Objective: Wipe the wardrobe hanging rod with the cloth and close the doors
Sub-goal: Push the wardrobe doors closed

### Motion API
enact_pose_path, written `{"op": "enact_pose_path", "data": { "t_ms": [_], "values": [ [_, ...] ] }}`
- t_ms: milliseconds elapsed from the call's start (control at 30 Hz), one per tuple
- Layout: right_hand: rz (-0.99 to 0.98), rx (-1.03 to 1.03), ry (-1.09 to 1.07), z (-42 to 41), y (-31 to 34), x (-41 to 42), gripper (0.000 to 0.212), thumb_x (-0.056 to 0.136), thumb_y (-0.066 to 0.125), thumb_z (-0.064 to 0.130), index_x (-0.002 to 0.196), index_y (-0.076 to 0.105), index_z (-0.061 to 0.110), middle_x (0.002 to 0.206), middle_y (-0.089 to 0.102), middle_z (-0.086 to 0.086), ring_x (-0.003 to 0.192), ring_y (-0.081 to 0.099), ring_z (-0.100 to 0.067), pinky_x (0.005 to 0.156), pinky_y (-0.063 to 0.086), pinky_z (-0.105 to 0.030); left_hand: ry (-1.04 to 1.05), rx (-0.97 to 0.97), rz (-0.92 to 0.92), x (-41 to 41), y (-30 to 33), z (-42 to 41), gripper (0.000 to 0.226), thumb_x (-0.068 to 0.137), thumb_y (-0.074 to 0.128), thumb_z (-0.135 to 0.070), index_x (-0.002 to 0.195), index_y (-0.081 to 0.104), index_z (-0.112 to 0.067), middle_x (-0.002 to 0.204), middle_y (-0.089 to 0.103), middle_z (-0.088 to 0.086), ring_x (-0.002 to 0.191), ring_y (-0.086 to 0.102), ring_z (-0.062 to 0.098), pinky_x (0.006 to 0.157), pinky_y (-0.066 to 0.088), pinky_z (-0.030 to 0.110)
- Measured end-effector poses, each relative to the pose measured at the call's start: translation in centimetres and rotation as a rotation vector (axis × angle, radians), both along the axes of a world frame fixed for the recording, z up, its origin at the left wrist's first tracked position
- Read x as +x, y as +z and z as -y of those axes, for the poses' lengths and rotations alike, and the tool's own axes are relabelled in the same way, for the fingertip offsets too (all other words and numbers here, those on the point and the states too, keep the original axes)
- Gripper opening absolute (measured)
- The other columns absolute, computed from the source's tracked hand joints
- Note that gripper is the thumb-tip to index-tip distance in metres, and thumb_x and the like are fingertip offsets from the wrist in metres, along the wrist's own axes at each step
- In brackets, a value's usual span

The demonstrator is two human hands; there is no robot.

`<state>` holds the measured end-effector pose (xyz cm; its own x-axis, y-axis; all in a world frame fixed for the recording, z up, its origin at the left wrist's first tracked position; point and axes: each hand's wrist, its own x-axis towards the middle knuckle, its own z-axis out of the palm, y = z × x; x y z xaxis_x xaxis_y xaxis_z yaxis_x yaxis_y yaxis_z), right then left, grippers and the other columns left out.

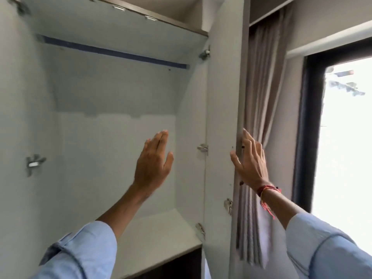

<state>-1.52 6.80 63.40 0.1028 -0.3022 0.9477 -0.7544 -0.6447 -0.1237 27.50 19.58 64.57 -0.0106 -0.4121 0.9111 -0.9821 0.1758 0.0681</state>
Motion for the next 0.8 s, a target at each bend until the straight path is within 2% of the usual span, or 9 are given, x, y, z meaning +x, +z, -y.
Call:
{"op": "enact_pose_path", "data": {
  "t_ms": [67, 133, 233, 333, 433, 533, 633, 700, 800],
  "values": [
    [-0.023, -0.034, 0.09, 0.1, 0.6, 2.2, 0.063, 0.089, 0.06, 0.043, 0.141, 0.034, 0.018, 0.168, 0.017, 0.007, 0.13, 0.045, -0.026, 0.101, 0.04, -0.038, 0.089, -0.027, 0.001, 1.7, 0.5, -1.8, 0.061, 0.096, 0.049, -0.024, 0.152, 0.032, -0.007, 0.156, 0.04, 0.011, 0.145, 0.037, 0.025, 0.124, 0.024, 0.042],
    [-0.041, -0.041, 0.176, 0.3, 1.0, 4.3, 0.071, 0.089, 0.063, 0.04, 0.146, 0.029, 0.015, 0.17, 0.011, 0.004, 0.139, 0.042, -0.027, 0.105, 0.039, -0.037, 0.172, -0.059, 0.005, 3.4, 1.1, -3.6, 0.062, 0.095, 0.049, -0.025, 0.152, 0.032, -0.006, 0.157, 0.039, 0.012, 0.146, 0.036, 0.026, 0.123, 0.024, 0.044],
    [-0.098, -0.038, 0.302, 0.3, 1.5, 7.4, 0.09, 0.087, 0.063, 0.036, 0.157, 0.013, 0.008, 0.171, 0.005, -0.006, 0.152, 0.028, -0.028, 0.117, 0.032, -0.035, 0.33, -0.113, 0.004, 5.1, 2.1, -6.9, 0.064, 0.095, 0.049, -0.025, 0.153, 0.029, -0.005, 0.159, 0.036, 0.012, 0.148, 0.032, 0.026, 0.123, 0.022, 0.047],
    [-0.12, 0.014, 0.353, 0.1, 1.9, 10.4, 0.103, 0.082, 0.068, 0.028, 0.159, 0.002, 0.008, 0.17, 0.001, -0.011, 0.156, 0.016, -0.029, 0.124, 0.027, -0.038, 0.477, -0.177, 0.024, 6.2, 3.1, -10.4, 0.068, 0.094, 0.048, -0.027, 0.154, 0.024, -0.005, 0.161, 0.031, 0.013, 0.15, 0.028, 0.025, 0.124, 0.02, 0.047],
    [-0.153, 0.065, 0.402, -0.5, 2.0, 13.8, 0.103, 0.082, 0.068, 0.023, 0.158, 0.001, 0.005, 0.17, 0.001, -0.014, 0.157, 0.007, -0.033, 0.125, 0.024, -0.049, 0.666, -0.241, 0.056, 7.4, 4.1, -14.9, 0.07, 0.095, 0.045, -0.03, 0.155, 0.022, -0.004, 0.163, 0.027, 0.014, 0.152, 0.025, 0.023, 0.124, 0.018, 0.047],
    [-0.163, 0.111, 0.413, -1.7, 1.9, 17.1, 0.099, 0.081, 0.065, 0.011, 0.157, 0.002, 0.0, 0.169, 0.0, -0.02, 0.156, 0.003, -0.04, 0.126, 0.019, -0.049, 0.846, -0.238, 0.071, 9.1, 4.8, -19.6, 0.072, 0.095, 0.044, -0.029, 0.156, 0.017, -0.003, 0.164, 0.021, 0.015, 0.153, 0.019, 0.024, 0.125, 0.014, 0.049],
    [-0.169, 0.128, 0.381, -2.5, 2.1, 19.5, 0.095, 0.078, 0.061, -0.001, 0.155, 0.006, -0.008, 0.166, 0.004, -0.028, 0.153, 0.005, -0.047, 0.124, 0.023, -0.057, 1.022, -0.222, 0.085, 10.8, 5.0, -23.7, 0.074, 0.097, 0.042, -0.03, 0.157, 0.008, -0.004, 0.166, 0.013, 0.015, 0.155, 0.012, 0.025, 0.125, 0.012, 0.053],
    [-0.197, 0.117, 0.369, -2.3, 2.1, 20.3, 0.095, 0.077, 0.064, -0.001, 0.154, 0.007, -0.01, 0.165, 0.006, -0.031, 0.152, 0.007, -0.051, 0.123, 0.025, -0.059, 1.122, -0.211, 0.093, 11.7, 4.9, -25.8, 0.076, 0.098, 0.041, -0.031, 0.157, 0.002, -0.005, 0.167, 0.006, 0.015, 0.155, 0.006, 0.027, 0.124, 0.011, 0.056],
    [-0.225, 0.095, 0.344, -1.7, 2.0, 21.3, 0.101, 0.078, 0.07, 0.004, 0.154, 0.006, -0.009, 0.164, 0.006, -0.032, 0.152, 0.007, -0.052, 0.123, 0.024, -0.059, 1.196, -0.223, -0.055, 12.8, 4.6, -27.9, 0.081, 0.096, 0.046, -0.032, 0.157, -0.001, -0.006, 0.166, -0.001, 0.021, 0.155, 0.002, 0.034, 0.124, 0.01, 0.057]
  ]
}}
